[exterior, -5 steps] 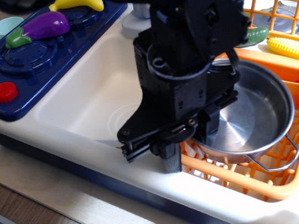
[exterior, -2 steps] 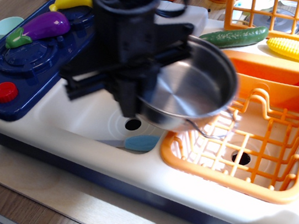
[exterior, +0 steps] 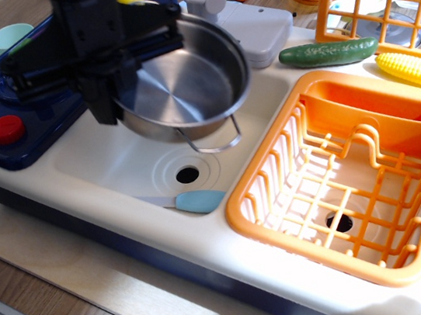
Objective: Put pan from drying rack into sink
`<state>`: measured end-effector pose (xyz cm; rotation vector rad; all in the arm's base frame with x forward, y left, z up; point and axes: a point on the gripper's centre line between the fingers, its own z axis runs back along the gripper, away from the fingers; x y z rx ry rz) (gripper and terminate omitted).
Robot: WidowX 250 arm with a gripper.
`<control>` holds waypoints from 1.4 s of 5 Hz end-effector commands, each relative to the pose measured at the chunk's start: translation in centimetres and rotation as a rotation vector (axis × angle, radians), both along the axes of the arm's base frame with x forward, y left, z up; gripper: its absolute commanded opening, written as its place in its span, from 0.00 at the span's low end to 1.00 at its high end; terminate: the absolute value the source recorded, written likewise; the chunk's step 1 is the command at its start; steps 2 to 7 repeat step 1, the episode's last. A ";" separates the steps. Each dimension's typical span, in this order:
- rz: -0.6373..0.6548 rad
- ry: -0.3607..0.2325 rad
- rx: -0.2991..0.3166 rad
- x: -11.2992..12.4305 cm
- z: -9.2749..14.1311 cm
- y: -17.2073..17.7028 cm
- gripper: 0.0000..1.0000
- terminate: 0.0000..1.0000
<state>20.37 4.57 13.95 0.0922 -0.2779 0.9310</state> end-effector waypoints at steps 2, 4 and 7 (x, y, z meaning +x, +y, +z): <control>-0.064 -0.048 -0.023 0.8 -1.0 1.9 0.00 1.00; -0.064 -0.048 -0.023 0.8 -1.0 1.9 0.00 1.00; -0.064 -0.048 -0.023 0.8 -1.0 1.9 0.00 1.00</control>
